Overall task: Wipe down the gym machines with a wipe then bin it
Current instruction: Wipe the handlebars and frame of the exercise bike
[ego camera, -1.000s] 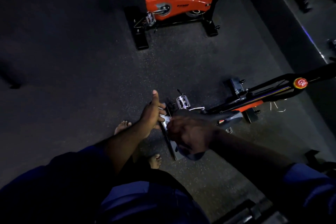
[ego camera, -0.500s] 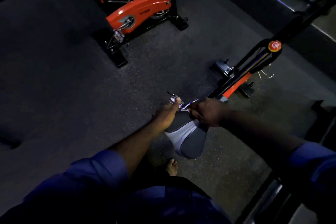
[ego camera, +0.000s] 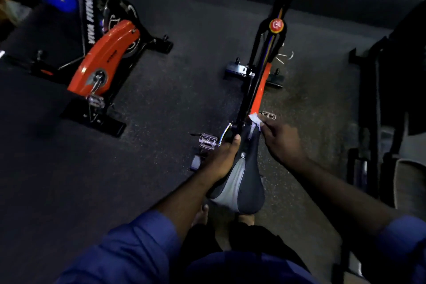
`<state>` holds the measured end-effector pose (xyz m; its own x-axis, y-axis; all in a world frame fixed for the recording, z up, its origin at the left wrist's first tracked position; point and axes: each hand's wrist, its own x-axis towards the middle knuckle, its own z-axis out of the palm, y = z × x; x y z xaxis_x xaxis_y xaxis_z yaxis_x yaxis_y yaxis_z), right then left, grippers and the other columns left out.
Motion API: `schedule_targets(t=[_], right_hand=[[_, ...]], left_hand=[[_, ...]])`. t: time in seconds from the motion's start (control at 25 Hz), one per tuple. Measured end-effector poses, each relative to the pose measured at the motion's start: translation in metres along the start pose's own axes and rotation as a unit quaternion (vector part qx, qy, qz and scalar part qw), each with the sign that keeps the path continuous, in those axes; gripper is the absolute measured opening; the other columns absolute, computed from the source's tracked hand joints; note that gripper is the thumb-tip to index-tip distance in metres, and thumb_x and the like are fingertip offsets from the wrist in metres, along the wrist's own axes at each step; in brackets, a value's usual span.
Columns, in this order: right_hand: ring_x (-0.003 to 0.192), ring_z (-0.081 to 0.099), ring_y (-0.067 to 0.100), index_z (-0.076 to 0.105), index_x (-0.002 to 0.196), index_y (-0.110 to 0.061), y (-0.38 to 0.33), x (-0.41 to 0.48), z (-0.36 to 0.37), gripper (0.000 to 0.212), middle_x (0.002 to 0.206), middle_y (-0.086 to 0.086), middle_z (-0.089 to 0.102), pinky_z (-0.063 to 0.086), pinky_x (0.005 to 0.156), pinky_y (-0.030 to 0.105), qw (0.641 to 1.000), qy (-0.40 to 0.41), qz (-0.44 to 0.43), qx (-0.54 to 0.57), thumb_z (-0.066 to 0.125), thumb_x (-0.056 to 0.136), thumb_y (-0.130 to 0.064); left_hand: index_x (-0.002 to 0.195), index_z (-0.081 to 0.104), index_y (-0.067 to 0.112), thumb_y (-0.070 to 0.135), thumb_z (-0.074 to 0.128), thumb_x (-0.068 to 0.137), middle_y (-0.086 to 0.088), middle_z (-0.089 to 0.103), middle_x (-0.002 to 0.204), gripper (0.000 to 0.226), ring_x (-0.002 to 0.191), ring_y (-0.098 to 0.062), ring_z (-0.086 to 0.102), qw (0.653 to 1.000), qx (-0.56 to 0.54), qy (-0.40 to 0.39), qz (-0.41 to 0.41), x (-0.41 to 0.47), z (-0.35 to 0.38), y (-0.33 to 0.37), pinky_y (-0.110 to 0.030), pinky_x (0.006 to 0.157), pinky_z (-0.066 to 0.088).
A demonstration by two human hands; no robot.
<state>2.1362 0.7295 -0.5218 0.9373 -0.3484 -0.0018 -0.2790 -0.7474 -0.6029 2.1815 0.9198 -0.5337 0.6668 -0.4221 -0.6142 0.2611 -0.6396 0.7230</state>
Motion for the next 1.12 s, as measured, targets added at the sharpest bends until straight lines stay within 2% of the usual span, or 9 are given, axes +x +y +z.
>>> schedule_targets(t=[0.16, 0.24, 0.32, 0.48, 0.64, 0.8, 0.92, 1.04, 1.12], right_hand=[[0.126, 0.049, -0.002, 0.065, 0.14, -0.017, -0.026, -0.073, 0.025, 0.043, 0.14, 0.007, 0.063, 0.031, 0.102, -0.002, 0.991, 0.078, 0.06, 0.091, 0.064, 0.099, -0.005], [0.141, 0.041, 0.004, 0.058, 0.147, -0.018, -0.03, -0.108, 0.035, 0.058, 0.153, 0.004, 0.051, 0.036, 0.117, 0.02, 0.997, 0.046, 0.03, 0.051, 0.059, 0.094, 0.004], [0.146, 0.041, 0.02, 0.054, 0.15, -0.016, -0.033, -0.141, 0.043, 0.068, 0.157, 0.009, 0.047, 0.04, 0.117, 0.035, 0.998, 0.007, -0.054, -0.043, 0.057, 0.085, 0.004], [0.153, 0.029, 0.019, 0.046, 0.155, -0.014, -0.031, -0.132, 0.042, 0.074, 0.162, 0.007, 0.041, 0.021, 0.127, 0.033, 0.988, -0.064, -0.104, -0.09, 0.063, 0.085, 0.002], [0.155, 0.015, 0.008, 0.044, 0.156, -0.019, -0.038, -0.078, 0.041, 0.062, 0.166, -0.002, 0.034, 0.03, 0.122, 0.035, 0.998, -0.032, 0.013, -0.053, 0.053, 0.098, -0.003], [0.152, 0.024, 0.008, 0.049, 0.153, -0.02, -0.041, -0.139, 0.037, 0.074, 0.163, 0.0, 0.04, 0.037, 0.121, 0.04, 0.998, -0.049, -0.032, -0.007, 0.064, 0.085, 0.003], [0.137, 0.052, 0.009, 0.061, 0.143, -0.026, -0.042, -0.151, 0.01, 0.047, 0.148, 0.002, 0.059, 0.042, 0.114, 0.028, 0.992, -0.104, -0.057, 0.042, 0.05, 0.097, -0.025], [0.095, 0.069, 0.012, 0.075, 0.126, -0.023, -0.026, -0.124, -0.026, 0.029, 0.114, -0.005, 0.075, 0.041, 0.079, 0.014, 0.996, -0.06, -0.002, 0.069, 0.06, 0.102, -0.018], [0.077, 0.067, 0.008, 0.079, 0.112, -0.02, 0.001, -0.109, -0.059, 0.02, 0.09, 0.0, 0.077, 0.042, 0.071, 0.022, 0.986, -0.012, 0.094, 0.139, 0.061, 0.103, -0.016]], left_hand=[[0.142, 0.064, 0.028, 0.108, 0.017, 0.068, -0.004, 0.061, 0.149, 0.119, 0.14, -0.02, 0.053, 0.998, -0.056, -0.024, -0.009, 0.008, -0.001, -0.013, -0.046, 0.122, 0.034], [0.144, 0.062, 0.031, 0.109, 0.018, 0.066, -0.001, 0.06, 0.149, 0.118, 0.14, -0.017, 0.053, 0.997, -0.057, -0.053, -0.003, 0.007, -0.004, -0.017, -0.043, 0.123, 0.033], [0.15, 0.055, 0.03, 0.102, 0.018, 0.078, 0.0, 0.055, 0.155, 0.108, 0.143, -0.016, 0.049, 0.994, -0.052, -0.094, 0.011, 0.001, -0.01, -0.013, -0.042, 0.125, 0.031], [0.154, 0.05, 0.024, 0.084, 0.015, 0.095, -0.001, 0.05, 0.158, 0.091, 0.145, -0.014, 0.045, 0.993, -0.028, -0.107, 0.038, 0.0, -0.011, -0.012, -0.037, 0.125, 0.028], [0.145, 0.06, 0.03, 0.084, 0.015, 0.095, 0.001, 0.059, 0.148, 0.086, 0.139, -0.016, 0.051, 0.994, -0.005, -0.093, 0.052, 0.002, -0.013, -0.002, -0.036, 0.12, 0.034], [0.12, 0.069, 0.012, 0.085, 0.027, 0.091, -0.015, 0.07, 0.124, 0.089, 0.119, -0.032, 0.065, 0.997, 0.045, 0.006, 0.059, 0.004, -0.006, 0.024, -0.043, 0.104, 0.049], [0.119, 0.062, 0.012, 0.057, 0.058, 0.099, -0.008, 0.056, 0.125, 0.049, 0.114, -0.025, 0.057, 0.986, 0.121, 0.058, 0.104, -0.003, 0.002, 0.058, -0.034, 0.096, 0.045], [0.107, 0.068, 0.019, 0.043, 0.069, 0.095, -0.005, 0.057, 0.119, 0.027, 0.107, -0.019, 0.054, 0.969, 0.16, 0.091, 0.163, 0.001, 0.018, 0.093, -0.026, 0.087, 0.04], [0.09, 0.07, 0.023, 0.04, 0.071, 0.092, -0.001, 0.068, 0.1, 0.018, 0.095, -0.02, 0.064, 0.97, 0.13, 0.09, 0.186, 0.007, 0.038, 0.121, -0.027, 0.078, 0.043]])
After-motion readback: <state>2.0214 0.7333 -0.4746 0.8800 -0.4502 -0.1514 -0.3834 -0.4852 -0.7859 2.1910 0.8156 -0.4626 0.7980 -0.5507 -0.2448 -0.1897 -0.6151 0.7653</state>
